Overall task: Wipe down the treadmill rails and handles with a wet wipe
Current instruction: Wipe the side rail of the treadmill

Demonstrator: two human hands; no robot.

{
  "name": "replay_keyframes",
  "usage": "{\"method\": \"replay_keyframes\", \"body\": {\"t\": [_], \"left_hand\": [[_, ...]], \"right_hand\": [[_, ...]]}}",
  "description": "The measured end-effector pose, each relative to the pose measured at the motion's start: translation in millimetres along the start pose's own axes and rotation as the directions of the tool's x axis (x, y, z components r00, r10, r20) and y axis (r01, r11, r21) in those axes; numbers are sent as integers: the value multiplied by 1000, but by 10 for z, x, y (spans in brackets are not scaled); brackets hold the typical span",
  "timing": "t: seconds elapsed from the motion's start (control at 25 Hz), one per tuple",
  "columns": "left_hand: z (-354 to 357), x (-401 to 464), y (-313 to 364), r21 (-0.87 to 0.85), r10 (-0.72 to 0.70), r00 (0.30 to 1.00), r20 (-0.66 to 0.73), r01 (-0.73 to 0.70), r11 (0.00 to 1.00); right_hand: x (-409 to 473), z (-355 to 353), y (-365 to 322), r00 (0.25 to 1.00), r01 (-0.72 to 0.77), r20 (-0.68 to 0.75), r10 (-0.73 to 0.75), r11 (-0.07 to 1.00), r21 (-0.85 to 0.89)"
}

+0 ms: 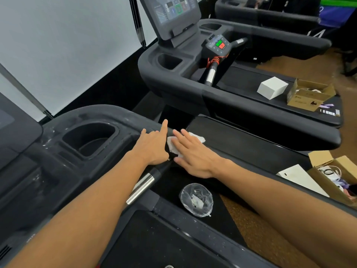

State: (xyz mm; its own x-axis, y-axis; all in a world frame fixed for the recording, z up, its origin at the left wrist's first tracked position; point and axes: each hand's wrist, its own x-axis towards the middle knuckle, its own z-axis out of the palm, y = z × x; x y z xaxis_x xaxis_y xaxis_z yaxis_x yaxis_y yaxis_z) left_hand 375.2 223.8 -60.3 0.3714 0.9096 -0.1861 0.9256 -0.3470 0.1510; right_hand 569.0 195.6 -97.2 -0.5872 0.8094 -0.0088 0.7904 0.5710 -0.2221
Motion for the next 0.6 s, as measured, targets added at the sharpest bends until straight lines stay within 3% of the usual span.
{"method": "replay_keyframes", "body": {"t": [0.04, 0.12, 0.2, 0.24, 0.44, 0.6], "left_hand": [[-9, 3, -22, 0, 8, 1000, 0, -8, 1000], [-21, 4, -61, 3, 23, 1000, 1, -23, 1000], [-32, -14, -58, 0, 29, 1000, -8, -29, 1000], [-34, -25, -50, -4, 31, 999, -9, -31, 1000], [-24, -39, -86, -18, 57, 998, -10, -58, 998], [-35, -43, -109, -19, 73, 997, -22, -73, 997]], "right_hand": [[-69, -43, 28, 996, -7, -86, 11, 999, 50], [-186, -59, 16, 928, -207, -283, 242, 967, 147], [-166, -22, -152, 814, -447, -277, 510, 856, 261], [-94, 4, -246, 795, -501, -241, 556, 827, 254], [411, -15, -311, 886, -459, -111, 450, 885, -79], [417, 90, -370, 903, -427, -115, 414, 895, -129]]}}
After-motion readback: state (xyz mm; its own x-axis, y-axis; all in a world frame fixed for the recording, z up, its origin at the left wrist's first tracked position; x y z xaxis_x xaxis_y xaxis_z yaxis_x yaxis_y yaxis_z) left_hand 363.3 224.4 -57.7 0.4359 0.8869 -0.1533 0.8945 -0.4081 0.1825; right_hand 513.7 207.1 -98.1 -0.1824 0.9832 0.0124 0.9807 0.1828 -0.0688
